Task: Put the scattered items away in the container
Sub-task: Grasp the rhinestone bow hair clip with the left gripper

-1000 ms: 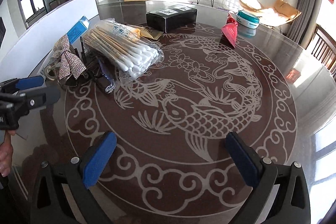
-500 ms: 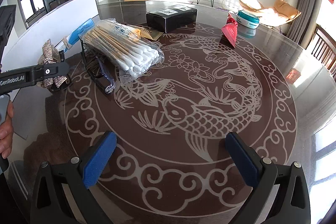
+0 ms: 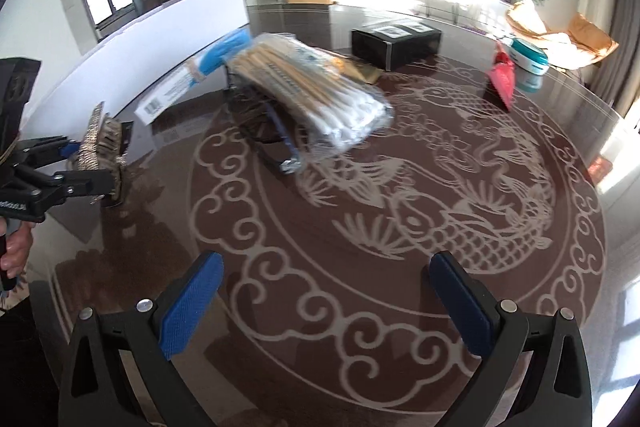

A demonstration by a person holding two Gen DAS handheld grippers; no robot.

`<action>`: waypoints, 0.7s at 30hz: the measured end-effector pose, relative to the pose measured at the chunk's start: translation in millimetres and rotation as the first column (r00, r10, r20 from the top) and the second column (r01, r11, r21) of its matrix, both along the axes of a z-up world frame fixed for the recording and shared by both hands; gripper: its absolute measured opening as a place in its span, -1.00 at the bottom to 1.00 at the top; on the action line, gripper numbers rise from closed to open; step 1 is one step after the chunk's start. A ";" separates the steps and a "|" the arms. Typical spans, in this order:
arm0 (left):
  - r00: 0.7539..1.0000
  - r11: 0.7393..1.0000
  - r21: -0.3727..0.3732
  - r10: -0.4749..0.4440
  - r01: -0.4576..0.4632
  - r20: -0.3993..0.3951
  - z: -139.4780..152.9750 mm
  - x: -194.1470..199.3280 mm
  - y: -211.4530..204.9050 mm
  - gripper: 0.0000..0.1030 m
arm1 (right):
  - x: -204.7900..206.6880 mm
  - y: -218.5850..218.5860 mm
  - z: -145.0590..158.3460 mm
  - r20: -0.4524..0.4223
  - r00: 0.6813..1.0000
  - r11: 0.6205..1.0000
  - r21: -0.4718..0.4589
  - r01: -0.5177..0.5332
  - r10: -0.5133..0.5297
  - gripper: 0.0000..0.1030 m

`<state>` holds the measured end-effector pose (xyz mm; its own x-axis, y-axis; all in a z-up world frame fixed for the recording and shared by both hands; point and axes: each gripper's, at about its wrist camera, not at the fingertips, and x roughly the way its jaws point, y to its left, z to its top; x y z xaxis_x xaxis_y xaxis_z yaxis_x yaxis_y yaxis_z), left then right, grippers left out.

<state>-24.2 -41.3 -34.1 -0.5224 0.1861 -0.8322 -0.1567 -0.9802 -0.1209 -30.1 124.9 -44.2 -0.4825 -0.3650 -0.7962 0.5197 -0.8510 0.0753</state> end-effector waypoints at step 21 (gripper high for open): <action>0.998 0.997 -0.066 0.042 -0.044 -0.044 -3.0 -15.0 -2.0 0.25 | -60.3 -83.3 0.2 0.010 0.980 0.980 -0.020 -0.199 0.200 -0.36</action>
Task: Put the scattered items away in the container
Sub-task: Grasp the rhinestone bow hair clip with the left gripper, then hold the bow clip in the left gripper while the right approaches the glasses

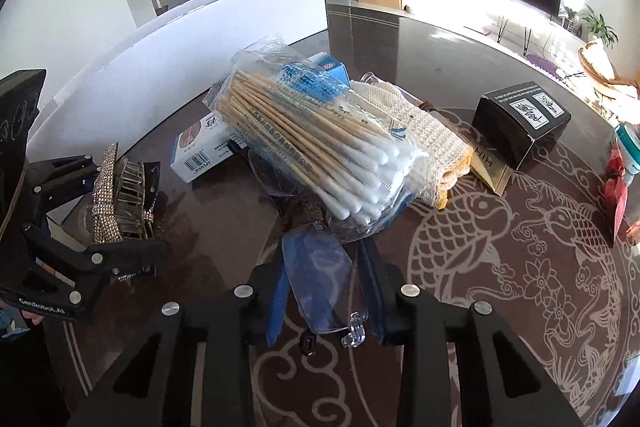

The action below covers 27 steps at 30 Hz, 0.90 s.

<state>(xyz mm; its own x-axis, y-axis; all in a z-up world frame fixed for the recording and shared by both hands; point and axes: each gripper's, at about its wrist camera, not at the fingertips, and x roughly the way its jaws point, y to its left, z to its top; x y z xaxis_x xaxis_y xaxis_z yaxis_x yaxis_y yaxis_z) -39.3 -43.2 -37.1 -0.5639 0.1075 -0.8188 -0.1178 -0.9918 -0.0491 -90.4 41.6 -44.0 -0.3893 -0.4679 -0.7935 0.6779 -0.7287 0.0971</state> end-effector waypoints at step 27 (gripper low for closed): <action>0.997 0.996 -0.058 -0.072 0.072 0.001 -14.6 4.5 38.1 1.00 | 70.9 90.9 -11.8 -0.048 0.979 0.975 0.094 0.203 -0.199 1.00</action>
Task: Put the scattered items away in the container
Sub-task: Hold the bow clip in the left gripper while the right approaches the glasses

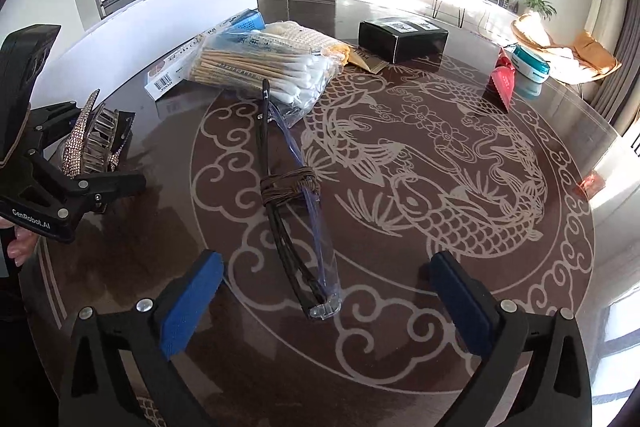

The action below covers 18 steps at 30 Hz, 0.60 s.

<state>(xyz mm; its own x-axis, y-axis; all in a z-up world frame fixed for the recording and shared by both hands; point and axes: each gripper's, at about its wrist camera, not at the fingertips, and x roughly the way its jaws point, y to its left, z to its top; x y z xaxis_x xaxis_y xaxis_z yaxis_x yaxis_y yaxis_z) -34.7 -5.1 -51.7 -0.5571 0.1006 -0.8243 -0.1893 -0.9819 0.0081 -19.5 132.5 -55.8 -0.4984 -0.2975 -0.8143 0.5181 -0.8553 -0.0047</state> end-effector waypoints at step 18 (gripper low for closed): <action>1.000 1.000 0.008 0.009 -0.009 -0.022 -2.5 -0.9 0.7 1.00 | 1.0 0.7 -1.5 -0.001 1.000 1.000 -0.002 0.000 0.000 1.00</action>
